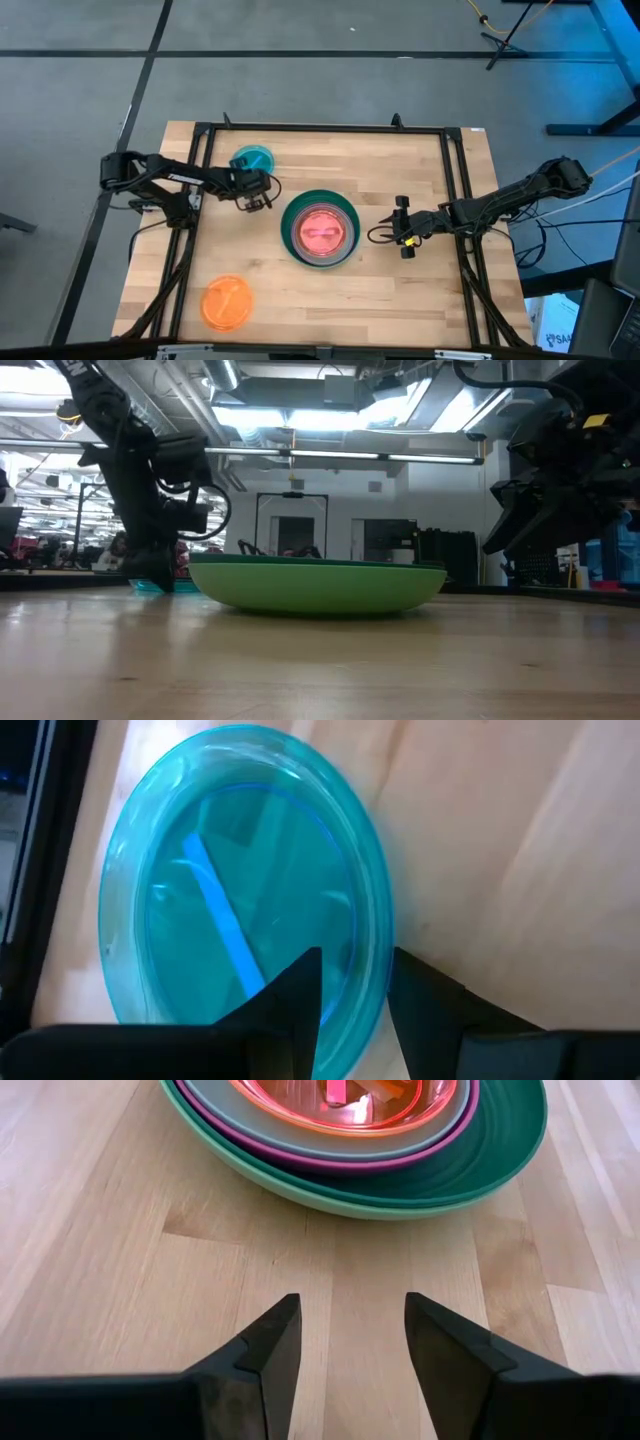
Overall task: Stack plastic plates
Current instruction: Stack the blue plate on top of the pink plate
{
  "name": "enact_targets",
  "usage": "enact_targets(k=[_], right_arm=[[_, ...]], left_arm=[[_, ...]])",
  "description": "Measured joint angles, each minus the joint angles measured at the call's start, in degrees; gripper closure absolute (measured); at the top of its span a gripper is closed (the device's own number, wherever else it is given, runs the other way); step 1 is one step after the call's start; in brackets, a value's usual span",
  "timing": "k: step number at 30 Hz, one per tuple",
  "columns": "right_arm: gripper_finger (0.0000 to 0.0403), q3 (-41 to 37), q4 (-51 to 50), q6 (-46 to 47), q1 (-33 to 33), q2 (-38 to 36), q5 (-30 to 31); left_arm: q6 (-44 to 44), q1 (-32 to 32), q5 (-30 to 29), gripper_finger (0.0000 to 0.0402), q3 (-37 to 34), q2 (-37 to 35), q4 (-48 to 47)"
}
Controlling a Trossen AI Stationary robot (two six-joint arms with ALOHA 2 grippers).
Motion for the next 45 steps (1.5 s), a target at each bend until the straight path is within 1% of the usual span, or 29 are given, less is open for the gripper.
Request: enact_targets(k=[4, 7, 9, 14, 15, 20, 25, 30, 36, 41, 45], right_arm=[[0.0233, 0.0, 0.0, -0.2, 0.0, 0.0, 0.0], [0.0233, 0.0, 0.0, -0.2, 0.0, 0.0, 0.0], [0.0233, 0.0, 0.0, -0.2, 0.0, 0.0, 0.0], [0.0233, 0.0, 0.0, -0.2, 0.0, 0.0, 0.0], [0.0233, 0.0, 0.0, -0.2, 0.0, 0.0, 0.0], [0.0233, 0.0, 0.0, -1.0, 0.0, 0.0, 0.0], [0.0233, 0.0, 0.0, -1.2, 0.0, 0.0, 0.0], [0.0233, 0.0, 0.0, -1.2, 0.0, 0.0, 0.0], [0.0233, 0.0, 0.5, -1.1, 0.0, 0.0, 0.0], [0.0233, 0.0, 0.8, -1.1, 0.0, 0.0, 0.0], [0.0233, 0.0, 0.9, -1.0, 0.0, 0.0, -0.1]], left_arm=[[0.0, 1.0, 0.7, 0.0295, -1.6, -0.1, 2.2], [0.0, 1.1, 1.4, 0.0309, -1.7, 0.0, 2.4], [0.0, 1.1, 1.8, 0.0327, -1.8, 0.0, 2.4], [-0.3, 1.0, 2.6, 0.0387, -1.8, 0.1, 2.4], [-0.3, 1.0, 2.5, 0.0394, -1.8, 0.1, 2.4], [-1.3, -0.6, 1.2, 0.0392, -1.7, 0.2, 3.1], [-2.0, -3.5, 0.2, 0.0399, 0.4, 0.2, 2.0], [-2.1, -7.8, -0.4, 0.0397, 5.1, -0.3, 1.2], [-2.1, -14.3, -0.7, 0.0397, 12.4, -0.3, -0.6], [-2.1, -20.2, -0.7, 0.0396, 17.9, -0.3, -0.2], [-3.1, -23.6, 1.3, 0.0396, 19.9, -0.2, 0.7]])
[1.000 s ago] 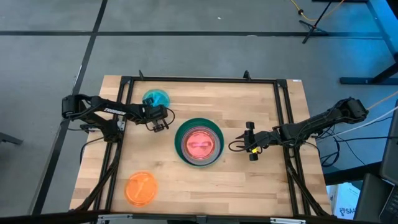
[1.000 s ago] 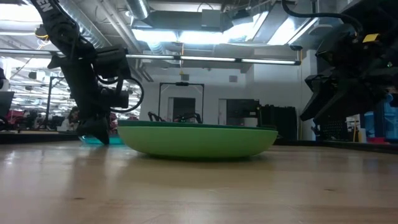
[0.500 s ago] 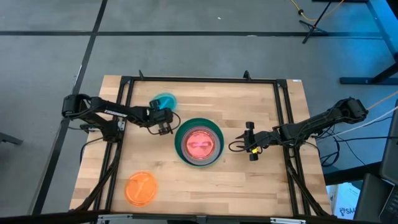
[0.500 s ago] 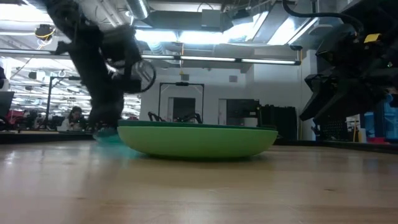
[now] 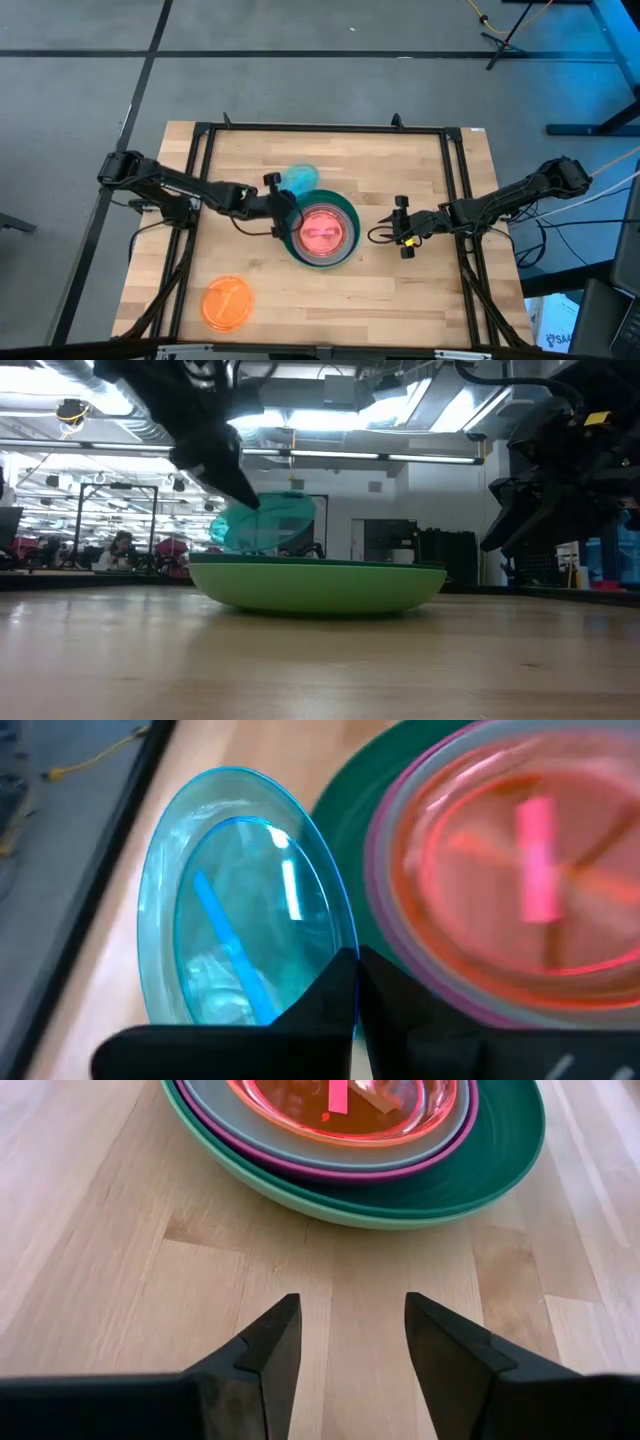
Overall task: Stack plastic plates
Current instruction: Stack the blue plate on top of the pink plate
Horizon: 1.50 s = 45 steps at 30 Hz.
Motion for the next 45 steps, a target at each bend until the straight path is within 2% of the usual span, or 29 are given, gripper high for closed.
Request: enact_targets(k=[8, 15, 22, 27, 38, 45], right_arm=[[0.0233, 0.0, 0.0, 0.0, 0.0, 0.0, 0.0], [0.0233, 0.0, 0.0, 0.0, 0.0, 0.0, 0.0], [0.0233, 0.0, 0.0, 0.0, 0.0, 0.0, 0.0], [0.0233, 0.0, 0.1, 0.0, 0.0, 0.0, -0.1], [0.0233, 0.0, 0.0, 0.0, 0.0, 0.0, -0.1], [0.0233, 0.0, 0.0, 0.0, 0.0, 0.0, -0.1]], left_arm=[[-4.3, -5.6, 7.3, 0.0396, 0.6, 0.0, 8.4], [-6.4, -9.9, 7.5, 0.0396, 0.6, 0.0, 16.1], [-8.1, -12.5, 6.9, 0.0396, 0.6, 0.1, 19.4], [-7.8, -13.6, 7.6, 0.0396, 0.6, 2.9, 23.9], [-8.9, -13.6, 8.5, 0.0396, 0.6, 8.5, 24.2], [-7.7, -12.6, 7.1, 0.0396, 0.6, 8.7, 23.1]])
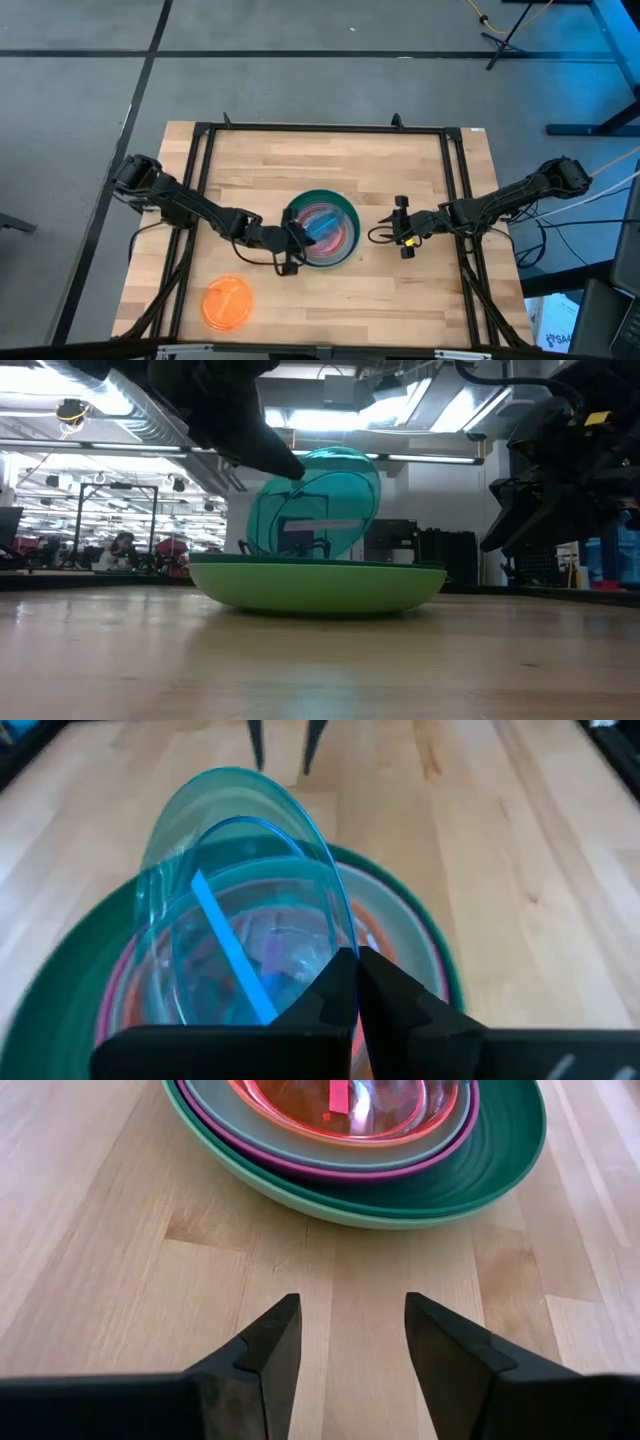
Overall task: Stack plastic plates
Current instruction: Stack the blue plate on top of the pink plate, then stack the orange plate on top of the blue plate
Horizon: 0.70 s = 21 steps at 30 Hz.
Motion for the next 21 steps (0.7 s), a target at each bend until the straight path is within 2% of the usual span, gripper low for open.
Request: enact_targets(k=[3, 9, 13, 17, 21], right_arm=[[0.0233, 0.0, 0.0, 0.0, 0.0, 0.0, 0.0], [0.0233, 0.0, 0.0, 0.0, 0.0, 0.0, 0.0], [0.0233, 0.0, 0.0, 0.0, 0.0, 0.0, 0.0], [0.0233, 0.0, 0.0, 0.0, 0.0, 0.0, 0.0], [0.0233, 0.0, 0.1, 0.0, 0.0, 0.0, 0.0]], left_arm=[[0.0, 0.0, -1.1, 0.0386, 0.0, 0.0, -1.7], [-1.7, 0.0, -1.3, 0.0341, 0.0, 0.0, -4.9], [-1.8, -0.1, 1.8, 0.0317, 0.0, -1.4, -5.5], [-2.3, -0.1, 6.6, 0.031, 0.0, -4.1, -8.8], [-9.3, -0.1, 8.8, 0.0309, -0.1, -7.4, -13.7]])
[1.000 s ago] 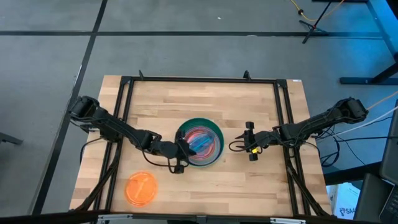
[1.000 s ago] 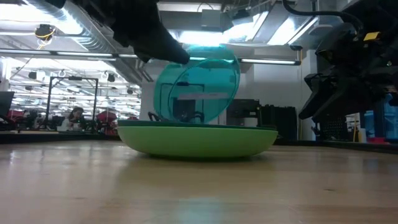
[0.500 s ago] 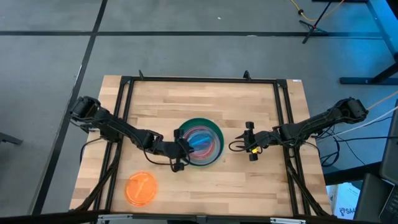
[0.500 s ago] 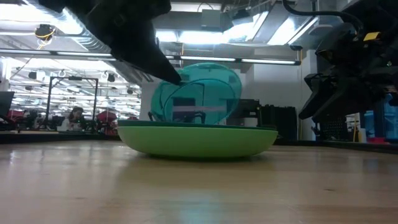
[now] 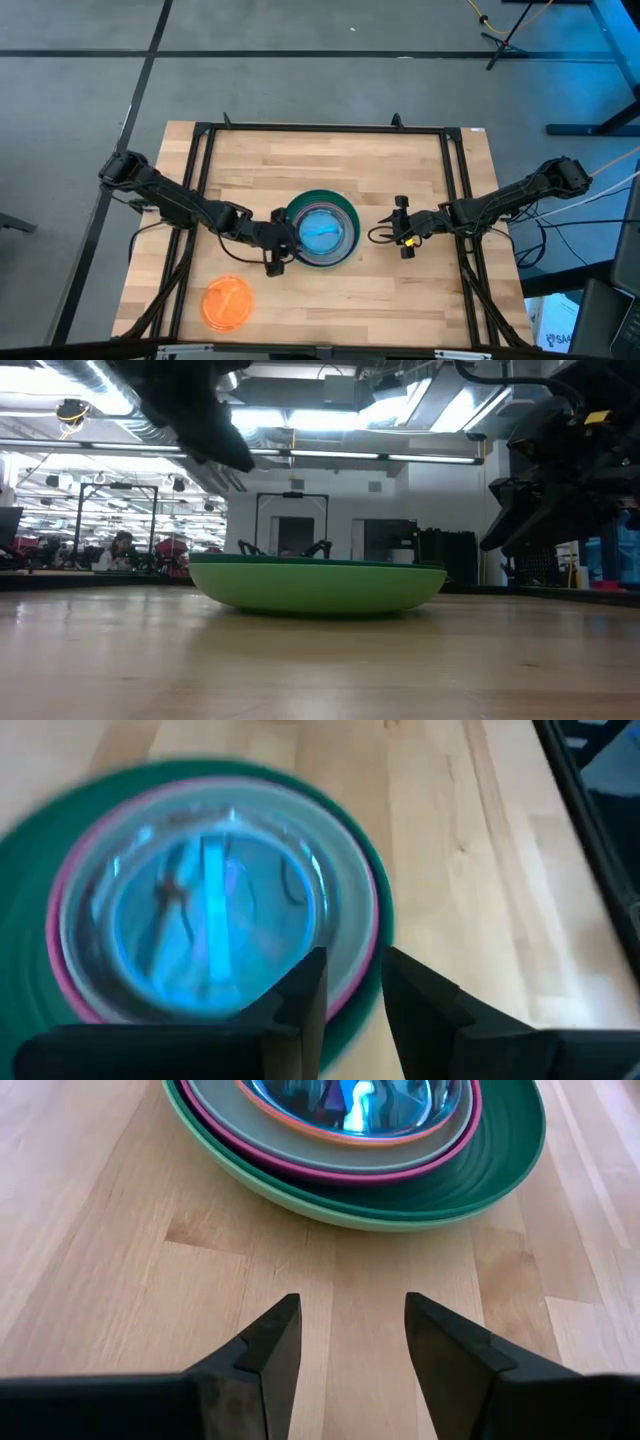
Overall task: Stack plastic plates
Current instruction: Stack the orange plate on top of the blue plate
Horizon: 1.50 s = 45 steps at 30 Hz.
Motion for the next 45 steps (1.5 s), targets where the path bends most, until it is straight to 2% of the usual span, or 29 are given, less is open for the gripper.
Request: enact_targets(k=[7, 11, 22, 27, 34, 45], right_arm=[[0.0233, 0.0, 0.2, 0.0, 0.0, 0.0, 0.0], [0.0233, 0.0, 0.3, 1.0, 0.0, 0.0, 0.1], [0.0233, 0.0, 0.5, 1.0, 0.0, 0.0, 0.1], [0.0233, 0.0, 0.7, 1.0, 0.0, 0.0, 0.1], [0.0233, 0.0, 1.3, 1.1, 0.0, 0.0, 0.2], [0.0233, 0.0, 1.5, 1.1, 0.0, 0.0, 0.2]], left_arm=[[-16.5, -0.4, 5.8, 0.0311, 0.0, -3.1, -13.3], [-21.5, -2.5, 13.3, 0.0312, 0.0, -2.2, -19.1], [-30.5, -11.0, 15.3, 0.0312, 0.0, -1.6, -32.6], [-32.6, -13.6, 15.5, 0.0312, -2.7, -1.6, -32.5], [-40.5, -16.0, 22.6, 0.0312, -9.4, -1.6, -27.4], [-40.0, -17.1, 20.4, 0.0312, -10.9, -1.6, -26.2]])
